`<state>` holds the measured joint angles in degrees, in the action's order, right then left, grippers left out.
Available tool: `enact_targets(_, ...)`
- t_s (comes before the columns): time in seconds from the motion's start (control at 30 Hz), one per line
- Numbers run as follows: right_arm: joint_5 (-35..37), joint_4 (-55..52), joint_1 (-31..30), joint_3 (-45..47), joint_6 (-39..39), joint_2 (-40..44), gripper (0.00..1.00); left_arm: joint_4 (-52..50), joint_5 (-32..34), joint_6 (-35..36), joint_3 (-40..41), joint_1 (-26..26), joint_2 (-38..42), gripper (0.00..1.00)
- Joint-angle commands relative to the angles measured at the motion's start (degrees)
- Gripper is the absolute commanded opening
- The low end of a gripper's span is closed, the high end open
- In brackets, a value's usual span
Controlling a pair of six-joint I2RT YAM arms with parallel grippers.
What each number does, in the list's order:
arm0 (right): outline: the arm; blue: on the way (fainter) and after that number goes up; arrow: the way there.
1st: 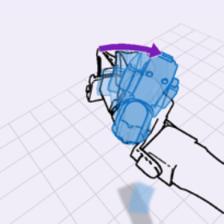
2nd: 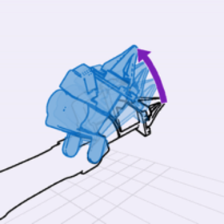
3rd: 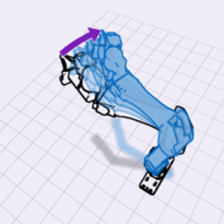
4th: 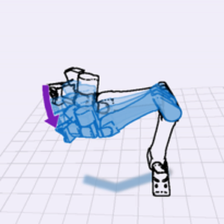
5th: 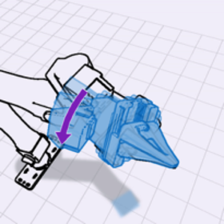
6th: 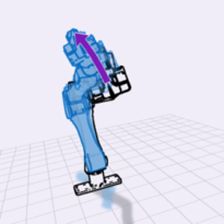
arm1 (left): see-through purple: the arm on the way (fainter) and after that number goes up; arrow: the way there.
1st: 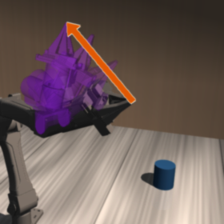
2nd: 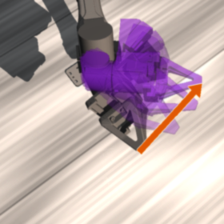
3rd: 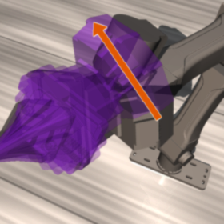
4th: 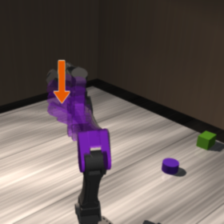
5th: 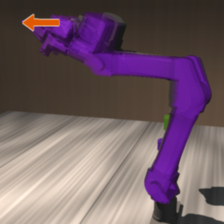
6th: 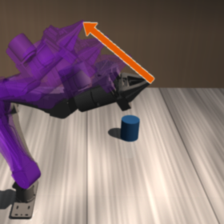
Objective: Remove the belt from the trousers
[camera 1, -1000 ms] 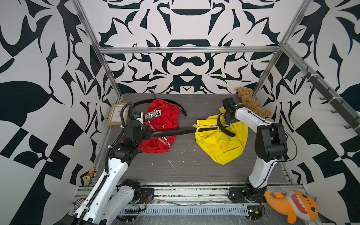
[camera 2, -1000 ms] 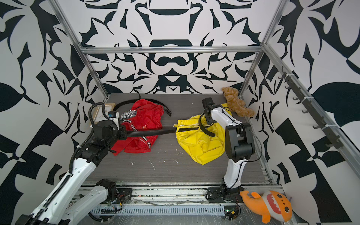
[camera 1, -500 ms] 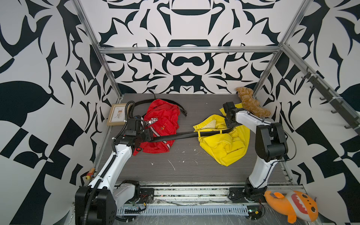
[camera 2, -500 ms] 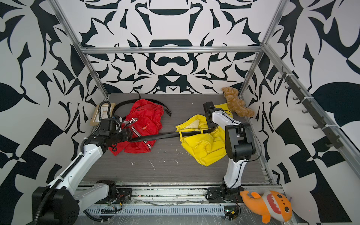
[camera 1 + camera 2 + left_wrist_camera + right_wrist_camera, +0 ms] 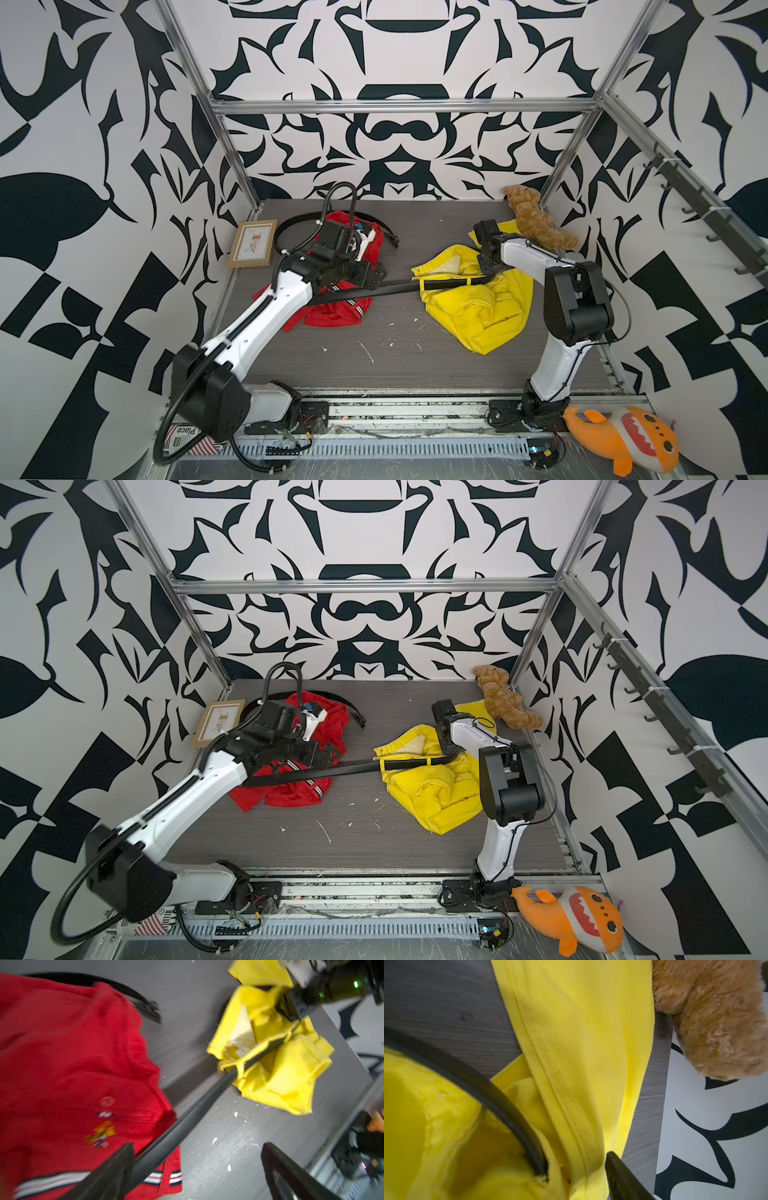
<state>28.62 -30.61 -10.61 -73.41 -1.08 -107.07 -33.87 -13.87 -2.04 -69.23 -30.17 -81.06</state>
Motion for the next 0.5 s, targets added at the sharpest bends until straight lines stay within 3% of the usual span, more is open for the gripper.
enact_targets(0.0,0.07,-0.03,-0.25,0.28,0.12,3.36,0.64,-6.01,-15.23,8.53,-3.91,-1.44,-7.39,0.99)
enact_targets(0.2,-0.18,0.28,-0.25,0.52,-0.35,3.67,0.64,-10.52,-18.82,13.8,-13.06,-1.9,-19.53,0.99)
enact_targets(0.47,-0.73,0.95,-0.23,0.98,-0.49,3.76,0.64,-6.4,-10.09,13.71,-14.95,-3.38,-27.45,0.99)
